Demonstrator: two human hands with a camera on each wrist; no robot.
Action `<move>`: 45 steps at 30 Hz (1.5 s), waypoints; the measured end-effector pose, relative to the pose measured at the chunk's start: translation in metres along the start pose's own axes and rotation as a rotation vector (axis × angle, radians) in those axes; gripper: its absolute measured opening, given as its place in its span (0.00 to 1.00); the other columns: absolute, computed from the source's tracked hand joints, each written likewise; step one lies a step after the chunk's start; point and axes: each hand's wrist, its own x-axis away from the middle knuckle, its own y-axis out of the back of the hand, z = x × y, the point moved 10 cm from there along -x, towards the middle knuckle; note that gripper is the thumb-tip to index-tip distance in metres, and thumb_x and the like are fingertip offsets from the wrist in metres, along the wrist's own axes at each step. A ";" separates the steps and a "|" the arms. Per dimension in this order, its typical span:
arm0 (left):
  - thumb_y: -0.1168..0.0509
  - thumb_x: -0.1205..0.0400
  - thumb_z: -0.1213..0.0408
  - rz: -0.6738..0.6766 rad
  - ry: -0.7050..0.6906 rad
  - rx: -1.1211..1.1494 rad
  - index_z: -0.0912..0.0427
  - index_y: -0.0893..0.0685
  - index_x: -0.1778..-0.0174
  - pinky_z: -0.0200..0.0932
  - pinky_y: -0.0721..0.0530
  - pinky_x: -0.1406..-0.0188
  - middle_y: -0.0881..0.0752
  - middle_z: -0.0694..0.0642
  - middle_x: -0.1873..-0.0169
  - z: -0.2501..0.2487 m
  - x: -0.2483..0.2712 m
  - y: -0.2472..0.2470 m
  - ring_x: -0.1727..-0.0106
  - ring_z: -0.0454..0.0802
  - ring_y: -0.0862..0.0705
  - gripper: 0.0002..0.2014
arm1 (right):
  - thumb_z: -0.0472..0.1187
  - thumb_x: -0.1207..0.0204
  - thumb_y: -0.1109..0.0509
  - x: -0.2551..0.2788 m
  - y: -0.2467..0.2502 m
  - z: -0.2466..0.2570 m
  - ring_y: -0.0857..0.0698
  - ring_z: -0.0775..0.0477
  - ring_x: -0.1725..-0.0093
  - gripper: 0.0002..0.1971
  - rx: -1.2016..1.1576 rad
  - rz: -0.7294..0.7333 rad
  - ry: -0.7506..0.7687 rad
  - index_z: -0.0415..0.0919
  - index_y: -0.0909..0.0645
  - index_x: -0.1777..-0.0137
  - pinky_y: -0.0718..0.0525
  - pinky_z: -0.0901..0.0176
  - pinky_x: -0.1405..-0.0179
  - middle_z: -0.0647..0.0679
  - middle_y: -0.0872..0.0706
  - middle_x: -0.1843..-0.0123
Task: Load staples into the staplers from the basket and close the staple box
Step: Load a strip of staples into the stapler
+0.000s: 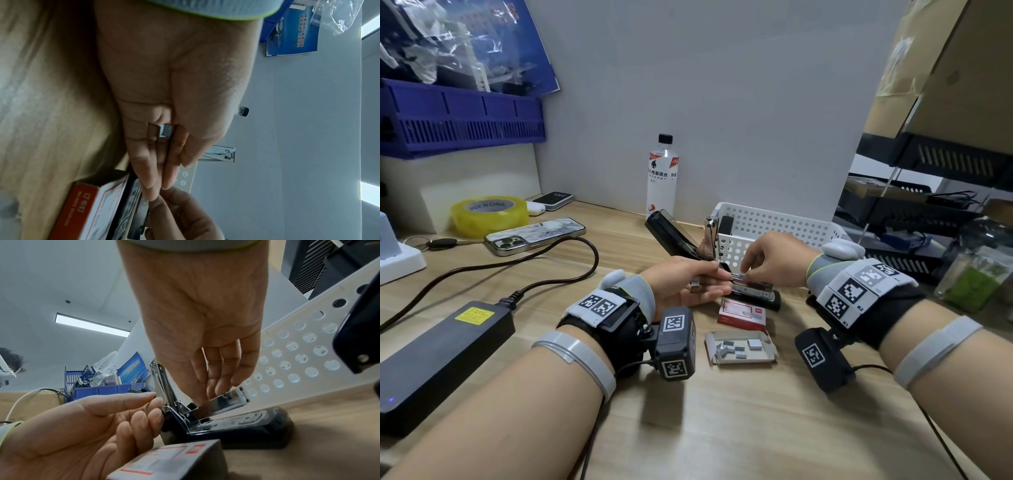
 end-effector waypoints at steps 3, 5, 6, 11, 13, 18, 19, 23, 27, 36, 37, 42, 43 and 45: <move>0.37 0.13 0.62 0.033 0.011 0.073 0.74 0.14 0.44 0.42 0.10 0.50 0.10 0.71 0.47 -0.001 0.002 -0.003 0.46 0.57 0.09 0.15 | 0.45 0.23 0.27 0.001 0.011 0.000 0.13 0.57 0.55 0.04 -0.077 -0.089 0.035 0.54 0.10 0.53 0.19 0.65 0.55 0.60 0.09 0.59; 0.37 0.13 0.62 0.056 0.027 0.129 0.77 0.16 0.41 0.44 0.10 0.48 0.12 0.74 0.44 0.000 0.005 -0.005 0.42 0.61 0.10 0.18 | 0.46 0.21 0.29 0.002 0.012 0.001 0.12 0.59 0.55 0.05 -0.113 -0.083 0.049 0.53 0.11 0.54 0.17 0.62 0.52 0.63 0.09 0.61; 0.38 0.13 0.62 0.063 0.029 0.147 0.78 0.17 0.40 0.45 0.10 0.47 0.13 0.75 0.43 0.000 0.006 -0.006 0.42 0.62 0.11 0.19 | 0.48 0.19 0.30 0.003 0.009 0.003 0.13 0.60 0.56 0.06 -0.099 -0.055 0.056 0.53 0.11 0.53 0.18 0.62 0.53 0.65 0.10 0.62; 0.40 0.11 0.60 0.105 0.036 0.162 0.80 0.20 0.36 0.49 0.16 0.37 0.15 0.77 0.41 0.000 0.012 -0.012 0.37 0.66 0.13 0.22 | 0.52 0.16 0.35 0.006 0.000 0.000 0.13 0.60 0.50 0.12 -0.096 0.026 0.047 0.53 0.10 0.52 0.18 0.59 0.45 0.64 0.08 0.57; 0.41 0.11 0.59 0.113 0.043 0.154 0.79 0.20 0.36 0.49 0.18 0.34 0.15 0.77 0.39 0.000 0.014 -0.013 0.35 0.67 0.14 0.22 | 0.52 0.16 0.35 0.007 -0.001 -0.003 0.12 0.59 0.50 0.13 -0.094 0.035 0.037 0.53 0.10 0.53 0.17 0.56 0.42 0.63 0.07 0.57; 0.43 0.10 0.55 0.122 0.040 0.157 0.80 0.22 0.33 0.50 0.15 0.39 0.16 0.78 0.39 -0.001 0.018 -0.017 0.35 0.68 0.15 0.26 | 0.54 0.17 0.35 0.009 0.003 -0.010 0.12 0.53 0.51 0.13 -0.010 0.016 0.016 0.53 0.10 0.55 0.15 0.49 0.42 0.59 0.08 0.56; 0.44 0.10 0.54 0.130 0.045 0.151 0.79 0.22 0.33 0.50 0.15 0.38 0.16 0.78 0.39 -0.001 0.019 -0.019 0.35 0.68 0.15 0.27 | 0.54 0.17 0.35 0.010 0.003 -0.011 0.12 0.52 0.52 0.13 -0.004 0.012 0.014 0.53 0.10 0.55 0.14 0.49 0.43 0.58 0.08 0.56; 0.45 0.11 0.48 0.141 0.046 0.137 0.79 0.23 0.32 0.51 0.18 0.33 0.17 0.78 0.37 -0.002 0.022 -0.024 0.34 0.68 0.16 0.32 | 0.49 0.20 0.30 0.015 0.017 0.002 0.14 0.56 0.56 0.05 -0.030 -0.112 0.085 0.53 0.13 0.55 0.13 0.50 0.47 0.60 0.10 0.61; 0.45 0.12 0.43 0.169 0.022 0.177 0.78 0.26 0.29 0.56 0.22 0.29 0.16 0.75 0.38 -0.004 0.023 -0.030 0.36 0.66 0.14 0.36 | 0.43 0.26 0.24 0.027 0.022 0.038 0.14 0.56 0.58 0.03 -0.127 -0.161 0.276 0.51 0.12 0.54 0.15 0.56 0.53 0.57 0.13 0.63; 0.48 0.12 0.42 0.237 -0.097 0.272 0.64 0.18 0.40 0.54 0.12 0.49 0.13 0.58 0.60 -0.018 0.027 -0.042 0.59 0.54 0.13 0.27 | 0.34 0.34 0.25 0.022 0.005 0.077 0.16 0.51 0.61 0.07 -0.112 -0.135 0.402 0.44 0.13 0.58 0.17 0.57 0.58 0.52 0.11 0.62; 0.48 0.12 0.43 0.238 -0.105 0.267 0.65 0.18 0.40 0.55 0.13 0.45 0.12 0.59 0.59 -0.019 0.027 -0.041 0.58 0.54 0.12 0.27 | 0.34 0.33 0.26 0.021 0.005 0.075 0.15 0.51 0.60 0.07 -0.119 -0.132 0.395 0.44 0.12 0.57 0.16 0.57 0.57 0.52 0.11 0.61; 0.42 0.12 0.50 0.167 -0.144 0.215 0.70 0.17 0.40 0.52 0.13 0.40 0.11 0.67 0.51 -0.021 0.021 -0.032 0.48 0.60 0.10 0.23 | 0.34 0.29 0.24 0.020 0.024 0.049 0.13 0.56 0.56 0.07 -0.240 -0.254 0.315 0.45 0.09 0.53 0.18 0.69 0.54 0.54 0.12 0.56; 0.42 0.11 0.54 0.137 -0.185 0.212 0.71 0.17 0.40 0.49 0.12 0.42 0.11 0.67 0.50 -0.025 0.019 -0.027 0.48 0.59 0.10 0.21 | 0.35 0.28 0.23 0.020 0.029 0.043 0.12 0.57 0.56 0.06 -0.271 -0.286 0.295 0.46 0.09 0.54 0.17 0.70 0.54 0.55 0.11 0.57; 0.39 0.12 0.63 0.102 -0.267 0.221 0.72 0.17 0.38 0.46 0.11 0.44 0.11 0.68 0.46 -0.031 0.017 -0.021 0.48 0.58 0.09 0.15 | 0.36 0.28 0.22 0.021 0.035 0.033 0.10 0.59 0.57 0.05 -0.320 -0.333 0.259 0.48 0.11 0.57 0.18 0.71 0.55 0.56 0.09 0.59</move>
